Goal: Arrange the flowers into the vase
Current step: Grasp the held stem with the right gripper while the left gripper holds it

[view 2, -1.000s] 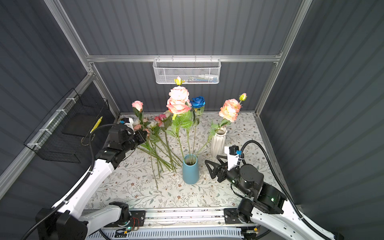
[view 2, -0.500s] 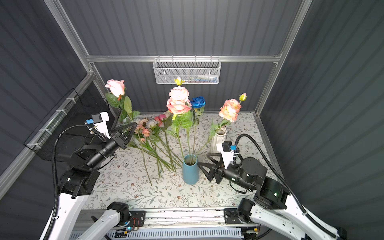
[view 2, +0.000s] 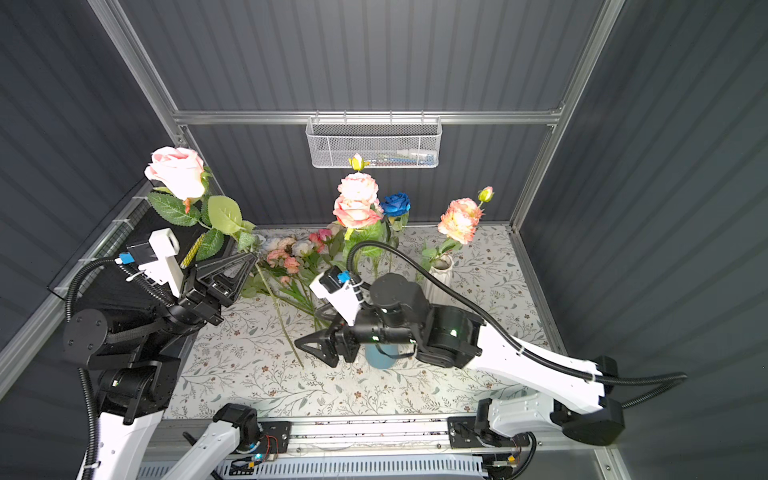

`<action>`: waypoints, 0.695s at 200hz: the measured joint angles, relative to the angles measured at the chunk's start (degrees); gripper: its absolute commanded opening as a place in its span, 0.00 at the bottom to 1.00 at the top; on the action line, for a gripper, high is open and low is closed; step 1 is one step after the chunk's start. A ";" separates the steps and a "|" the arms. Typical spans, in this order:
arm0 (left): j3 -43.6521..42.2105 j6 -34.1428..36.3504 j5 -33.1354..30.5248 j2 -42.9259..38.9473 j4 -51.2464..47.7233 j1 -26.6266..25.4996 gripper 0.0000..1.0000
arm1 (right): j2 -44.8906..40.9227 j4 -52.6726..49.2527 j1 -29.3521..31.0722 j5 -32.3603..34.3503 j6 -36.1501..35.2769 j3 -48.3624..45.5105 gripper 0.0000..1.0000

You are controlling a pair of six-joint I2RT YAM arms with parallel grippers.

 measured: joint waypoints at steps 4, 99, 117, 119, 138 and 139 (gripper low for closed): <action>-0.28 -0.44 0.46 -0.11 0.52 0.00 0.00 | 0.83 0.00 0.02 -0.11 -0.09 0.66 0.81; -4.04 -8.46 6.99 0.20 9.73 0.00 0.25 | 7.41 4.13 0.15 -5.49 -0.96 7.52 0.02; -4.48 -8.83 6.80 0.20 10.21 0.00 0.88 | 6.97 5.22 0.15 -4.94 -1.40 6.82 0.00; -4.52 -8.83 6.73 0.20 10.19 0.00 0.93 | 6.84 5.42 0.15 -4.92 -1.42 6.62 0.00; -4.57 -8.35 5.51 0.07 8.44 0.00 1.00 | 4.42 6.43 0.17 -3.41 -1.51 3.54 0.00; -4.57 -8.33 5.46 0.04 8.33 0.00 1.00 | 4.15 6.43 0.17 -3.28 -1.53 3.28 0.00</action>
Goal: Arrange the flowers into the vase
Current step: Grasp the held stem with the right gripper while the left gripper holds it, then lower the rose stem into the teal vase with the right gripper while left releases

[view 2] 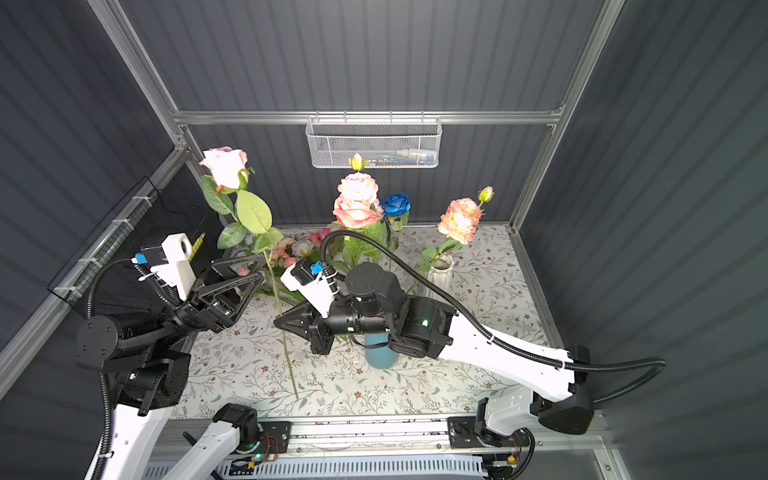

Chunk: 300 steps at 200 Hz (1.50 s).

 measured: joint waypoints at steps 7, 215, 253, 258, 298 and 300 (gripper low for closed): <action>0.00 0.68 -0.94 -0.24 -1.55 0.00 1.00 | -1.27 0.24 0.00 0.61 -0.11 -1.40 0.00; -11.34 12.72 -34.27 -6.10 -29.83 0.00 1.00 | -28.06 1.68 -1.88 44.48 -16.70 -20.39 0.00; -12.39 12.72 -34.27 -5.31 -29.94 0.00 1.00 | -25.33 6.67 -3.54 45.42 -17.18 -26.64 0.00; -12.50 12.72 -34.27 -5.29 -29.94 0.00 1.00 | -24.96 7.17 -3.63 45.51 -17.11 -27.43 0.00; -13.18 12.70 -34.27 -4.70 -30.05 0.00 1.00 | -24.13 8.15 -3.69 45.66 -12.94 -33.33 0.15; -13.20 12.70 -34.27 -4.66 -30.05 0.00 1.00 | -24.15 8.13 -3.69 45.68 -12.72 -33.55 0.16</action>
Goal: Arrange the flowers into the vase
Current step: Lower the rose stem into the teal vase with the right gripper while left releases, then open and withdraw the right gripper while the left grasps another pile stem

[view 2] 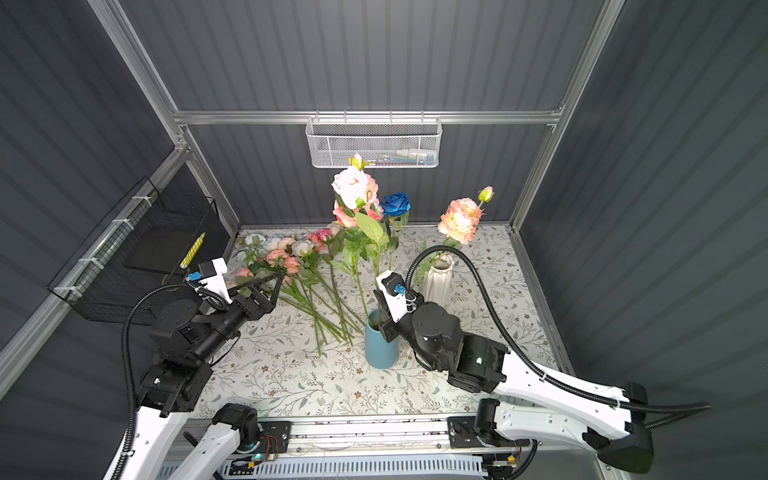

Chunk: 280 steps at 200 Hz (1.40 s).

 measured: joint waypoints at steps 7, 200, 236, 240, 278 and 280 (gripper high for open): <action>-0.11 0.00 0.00 0.11 0.00 0.00 1.00 | -0.22 -0.04 0.00 0.02 1.18 -1.05 0.18; -4.33 -0.68 -1.51 22.93 -0.37 0.00 0.63 | -12.70 -7.02 0.00 -5.55 18.58 -9.05 0.66; -4.31 0.04 -1.57 33.51 2.75 0.00 0.50 | -13.27 -7.43 0.00 -5.53 18.58 -9.07 0.66; -4.31 -0.02 -1.68 34.45 3.30 0.00 0.50 | -13.33 -7.43 0.00 -5.53 18.58 -9.07 0.66; -3.13 0.04 -2.75 42.88 7.93 -0.35 0.47 | -13.73 -7.76 0.00 -5.51 18.97 -9.22 0.66; -2.97 0.04 -2.86 43.43 8.11 -0.39 0.46 | -13.75 -7.80 0.00 -5.51 19.02 -9.25 0.66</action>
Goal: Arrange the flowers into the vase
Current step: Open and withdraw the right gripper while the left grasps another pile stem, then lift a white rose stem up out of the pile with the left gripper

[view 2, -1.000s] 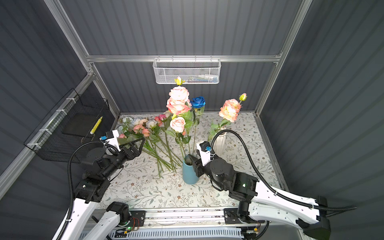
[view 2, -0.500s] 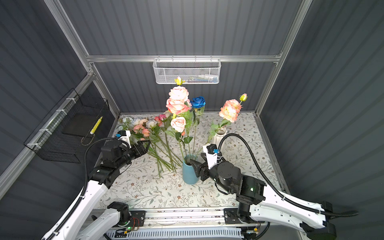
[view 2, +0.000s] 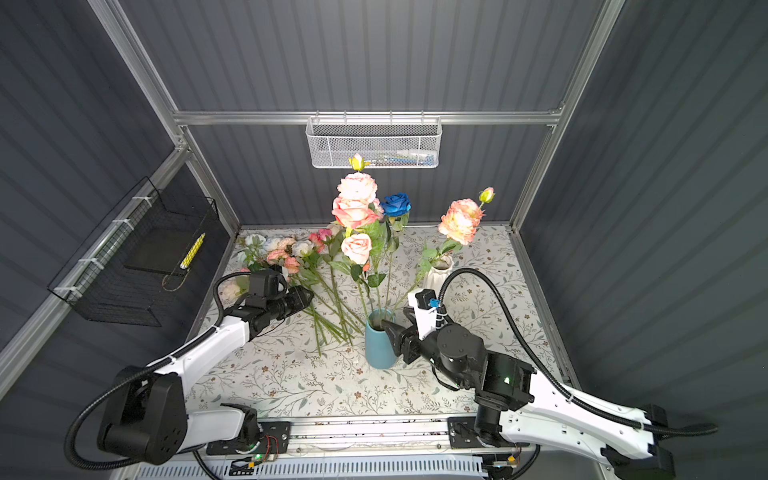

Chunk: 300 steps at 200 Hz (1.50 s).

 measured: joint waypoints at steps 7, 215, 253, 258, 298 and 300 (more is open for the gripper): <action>0.74 0.02 -0.37 1.75 0.55 -0.20 0.45 | -0.02 -0.07 0.00 0.02 0.13 -0.07 0.66; 21.29 0.59 -12.37 30.56 2.14 -4.48 0.16 | -3.26 -3.50 0.00 2.16 0.59 -1.11 0.66; 21.29 0.83 -13.20 30.51 2.03 -4.48 0.07 | -3.26 -3.65 0.00 2.19 0.57 -1.11 0.66; 21.29 0.83 -13.22 30.45 2.03 -4.48 0.06 | -3.26 -3.65 0.00 2.19 0.57 -1.11 0.66; 21.05 0.72 -14.12 27.61 1.84 -4.48 0.00 | -3.26 -3.65 0.00 2.19 0.57 -1.11 0.66; 20.98 0.72 -14.25 27.32 1.84 -4.48 0.00 | -3.26 -3.65 0.00 2.16 0.59 -1.11 0.66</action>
